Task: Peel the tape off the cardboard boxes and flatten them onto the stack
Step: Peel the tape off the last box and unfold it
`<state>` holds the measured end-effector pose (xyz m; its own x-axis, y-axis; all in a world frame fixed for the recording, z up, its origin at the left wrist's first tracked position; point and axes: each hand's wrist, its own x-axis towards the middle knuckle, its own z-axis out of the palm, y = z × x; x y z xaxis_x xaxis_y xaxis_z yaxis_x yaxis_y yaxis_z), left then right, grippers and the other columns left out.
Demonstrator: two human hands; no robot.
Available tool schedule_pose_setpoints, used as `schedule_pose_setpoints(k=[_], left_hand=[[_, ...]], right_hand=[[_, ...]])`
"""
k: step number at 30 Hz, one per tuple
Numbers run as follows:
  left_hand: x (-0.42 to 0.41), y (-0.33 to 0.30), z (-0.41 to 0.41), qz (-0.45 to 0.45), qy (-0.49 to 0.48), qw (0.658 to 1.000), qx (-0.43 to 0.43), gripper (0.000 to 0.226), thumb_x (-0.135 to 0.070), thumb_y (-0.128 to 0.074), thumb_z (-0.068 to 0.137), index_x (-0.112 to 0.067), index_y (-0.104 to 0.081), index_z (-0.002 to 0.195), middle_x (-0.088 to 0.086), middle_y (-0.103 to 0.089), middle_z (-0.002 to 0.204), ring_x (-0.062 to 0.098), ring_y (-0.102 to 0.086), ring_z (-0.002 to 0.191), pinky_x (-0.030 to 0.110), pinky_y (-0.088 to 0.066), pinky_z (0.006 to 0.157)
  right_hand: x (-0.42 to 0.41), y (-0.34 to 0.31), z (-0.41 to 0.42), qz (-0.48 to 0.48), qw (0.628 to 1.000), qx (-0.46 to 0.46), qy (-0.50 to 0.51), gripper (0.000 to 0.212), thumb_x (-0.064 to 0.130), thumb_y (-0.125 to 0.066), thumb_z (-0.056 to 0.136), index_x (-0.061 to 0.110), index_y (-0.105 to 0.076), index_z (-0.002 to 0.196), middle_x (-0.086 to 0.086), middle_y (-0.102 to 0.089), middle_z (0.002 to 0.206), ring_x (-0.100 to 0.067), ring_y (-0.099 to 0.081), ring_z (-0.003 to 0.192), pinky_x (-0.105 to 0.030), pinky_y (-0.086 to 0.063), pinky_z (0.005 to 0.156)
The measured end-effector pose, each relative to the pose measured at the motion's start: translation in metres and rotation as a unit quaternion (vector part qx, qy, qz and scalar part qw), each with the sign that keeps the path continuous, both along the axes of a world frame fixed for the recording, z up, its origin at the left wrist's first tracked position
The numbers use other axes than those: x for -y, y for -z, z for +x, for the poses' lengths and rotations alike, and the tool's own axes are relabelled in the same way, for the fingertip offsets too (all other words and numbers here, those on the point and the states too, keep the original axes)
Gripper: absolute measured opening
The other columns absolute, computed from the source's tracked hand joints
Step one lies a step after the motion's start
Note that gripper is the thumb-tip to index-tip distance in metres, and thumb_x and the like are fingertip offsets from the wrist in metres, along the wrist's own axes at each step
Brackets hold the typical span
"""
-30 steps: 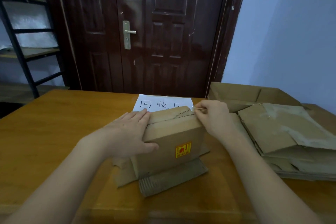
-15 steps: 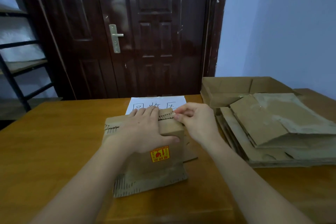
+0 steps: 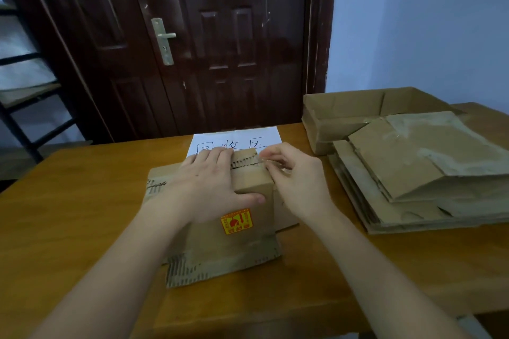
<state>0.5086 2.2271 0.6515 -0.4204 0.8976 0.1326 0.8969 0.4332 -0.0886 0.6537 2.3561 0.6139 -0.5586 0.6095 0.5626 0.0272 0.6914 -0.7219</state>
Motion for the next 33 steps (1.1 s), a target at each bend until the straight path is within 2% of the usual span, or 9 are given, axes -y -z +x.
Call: schedule_pose_setpoints(k=[5,10,13,18,21,24,27,30,33], left_hand=[[-0.003,0.000,-0.002,-0.005,0.000,1.000,0.006,0.129,-0.106,-0.020,0.058,-0.023,-0.024,0.157,-0.005,-0.034,0.160,0.017,-0.032,0.145,0.043,-0.024,0.119],[-0.001,0.000,-0.002,-0.009,-0.003,1.000,0.014,0.131,-0.107,-0.019,0.058,-0.024,-0.020,0.159,-0.006,-0.031,0.161,0.016,-0.030,0.146,0.044,-0.023,0.120],[-0.001,-0.002,0.000,-0.010,-0.004,1.000,0.014,0.131,-0.107,-0.020,0.058,-0.023,-0.020,0.159,-0.006,-0.033,0.160,0.017,-0.032,0.144,0.043,-0.025,0.119],[-0.001,-0.002,0.001,-0.010,-0.005,1.000,0.019,0.131,-0.106,-0.022,0.058,-0.023,-0.020,0.159,-0.006,-0.034,0.159,0.017,-0.033,0.143,0.043,-0.025,0.118],[0.000,-0.003,0.001,-0.011,-0.004,1.000,0.021,0.131,-0.107,-0.022,0.057,-0.024,-0.020,0.158,-0.006,-0.034,0.159,0.017,-0.034,0.143,0.044,-0.026,0.119],[0.001,-0.004,0.002,-0.012,-0.002,1.000,0.026,0.129,-0.106,-0.023,0.058,-0.024,-0.022,0.158,-0.005,-0.035,0.158,0.018,-0.034,0.142,0.045,-0.026,0.119],[0.000,-0.005,0.002,-0.010,-0.002,0.999,0.031,0.130,-0.106,-0.025,0.058,-0.024,-0.021,0.158,-0.005,-0.034,0.159,0.018,-0.033,0.144,0.045,-0.025,0.120],[0.000,-0.005,0.001,-0.009,0.000,1.000,0.030,0.129,-0.106,-0.027,0.060,-0.024,-0.019,0.159,-0.005,-0.032,0.160,0.018,-0.031,0.145,0.045,-0.024,0.120],[0.000,-0.003,0.000,-0.012,0.001,0.999,0.031,0.128,-0.105,-0.028,0.061,-0.024,-0.019,0.159,-0.005,-0.032,0.160,0.018,-0.031,0.144,0.045,-0.024,0.120]], right_hand=[[-0.001,-0.003,0.002,-0.249,0.962,-0.101,-0.058,0.026,0.012,-0.070,0.095,0.023,-0.069,0.118,0.014,-0.074,0.111,-0.003,-0.068,0.107,-0.027,-0.060,0.084],[-0.001,-0.009,0.000,-0.544,0.819,-0.101,-0.153,0.028,0.016,-0.078,0.085,0.013,-0.073,0.112,-0.006,-0.076,0.111,-0.016,-0.073,0.098,-0.035,-0.059,0.093],[0.000,-0.011,-0.003,-0.592,0.780,-0.084,-0.182,0.036,0.018,-0.076,0.084,0.008,-0.069,0.118,-0.013,-0.074,0.117,-0.022,-0.067,0.100,-0.036,-0.053,0.098],[-0.004,-0.008,0.000,-0.619,0.755,-0.111,-0.184,0.024,-0.002,-0.063,0.095,0.005,-0.065,0.118,-0.015,-0.071,0.111,-0.021,-0.068,0.091,-0.026,-0.057,0.078],[-0.005,-0.002,-0.001,-0.524,0.836,-0.082,-0.138,0.019,0.000,-0.065,0.094,0.005,-0.069,0.112,-0.014,-0.073,0.111,-0.025,-0.071,0.099,-0.027,-0.061,0.078],[-0.005,0.007,-0.002,-0.144,0.989,0.028,0.015,0.009,0.007,-0.071,0.091,0.011,-0.074,0.098,0.000,-0.070,0.097,-0.015,-0.067,0.090,-0.025,-0.058,0.074],[-0.006,0.026,-0.007,0.078,0.980,0.171,0.064,0.009,0.018,-0.057,0.100,0.015,-0.066,0.099,0.001,-0.055,0.100,-0.015,-0.054,0.091,-0.035,-0.051,0.075],[-0.007,0.047,-0.003,0.068,0.970,0.233,0.016,0.013,0.018,-0.058,0.101,0.014,-0.066,0.110,-0.003,-0.058,0.114,-0.022,-0.057,0.105,-0.044,-0.053,0.089],[-0.010,0.051,0.002,0.028,0.982,0.189,0.000,0.022,0.012,-0.060,0.099,0.015,-0.071,0.118,0.004,-0.058,0.117,-0.016,-0.056,0.108,-0.030,-0.052,0.089]])
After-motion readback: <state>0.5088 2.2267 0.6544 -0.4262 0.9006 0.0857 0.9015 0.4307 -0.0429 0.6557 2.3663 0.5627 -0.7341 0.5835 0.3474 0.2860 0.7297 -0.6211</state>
